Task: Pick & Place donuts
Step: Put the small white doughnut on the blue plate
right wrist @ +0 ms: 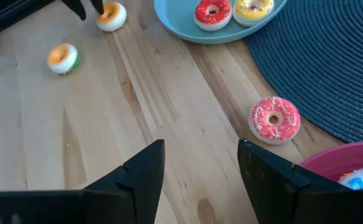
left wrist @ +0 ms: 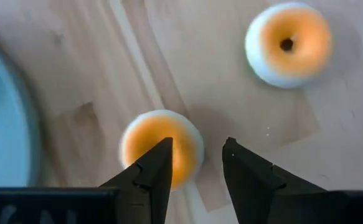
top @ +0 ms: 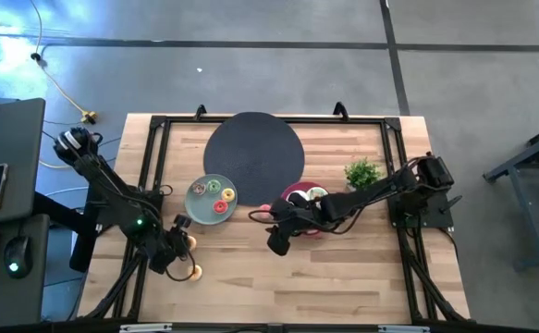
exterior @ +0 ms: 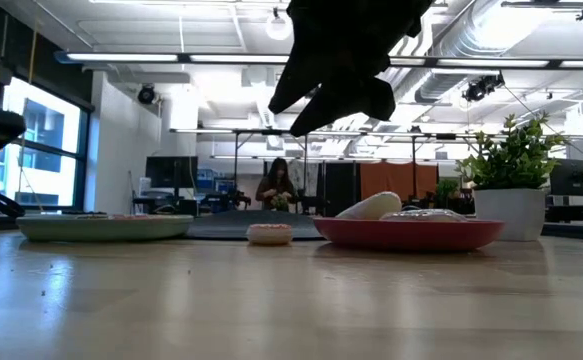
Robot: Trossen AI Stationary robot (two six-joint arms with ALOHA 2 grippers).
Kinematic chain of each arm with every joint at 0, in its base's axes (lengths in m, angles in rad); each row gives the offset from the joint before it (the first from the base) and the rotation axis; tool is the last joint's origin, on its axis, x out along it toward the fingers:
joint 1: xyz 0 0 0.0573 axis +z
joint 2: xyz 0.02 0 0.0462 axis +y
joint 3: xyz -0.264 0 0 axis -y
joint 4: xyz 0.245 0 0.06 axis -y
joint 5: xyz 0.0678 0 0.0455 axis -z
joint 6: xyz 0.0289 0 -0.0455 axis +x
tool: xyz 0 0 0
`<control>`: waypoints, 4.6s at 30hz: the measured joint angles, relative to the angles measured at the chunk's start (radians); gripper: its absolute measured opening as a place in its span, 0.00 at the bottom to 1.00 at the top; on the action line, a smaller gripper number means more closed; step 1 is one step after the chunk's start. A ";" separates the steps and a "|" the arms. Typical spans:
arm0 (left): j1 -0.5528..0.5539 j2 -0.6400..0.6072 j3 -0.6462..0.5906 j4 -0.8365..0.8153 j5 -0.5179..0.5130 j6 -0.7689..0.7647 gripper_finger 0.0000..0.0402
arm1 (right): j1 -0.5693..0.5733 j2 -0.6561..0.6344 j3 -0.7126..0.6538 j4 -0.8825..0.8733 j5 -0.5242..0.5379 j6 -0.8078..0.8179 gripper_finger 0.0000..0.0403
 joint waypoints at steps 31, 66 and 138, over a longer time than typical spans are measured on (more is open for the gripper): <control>0.000 0.006 0.067 0.133 -0.251 -0.062 0.01 | -0.060 0.007 0.001 0.106 -0.210 0.079 0.48; -0.032 0.132 -0.367 1.674 -0.538 0.038 0.00 | -0.084 0.148 0.034 0.587 -0.342 -0.371 0.66; 0.118 0.124 -0.342 1.728 -0.338 0.098 0.02 | -0.065 0.264 0.348 0.337 -0.422 -0.739 0.53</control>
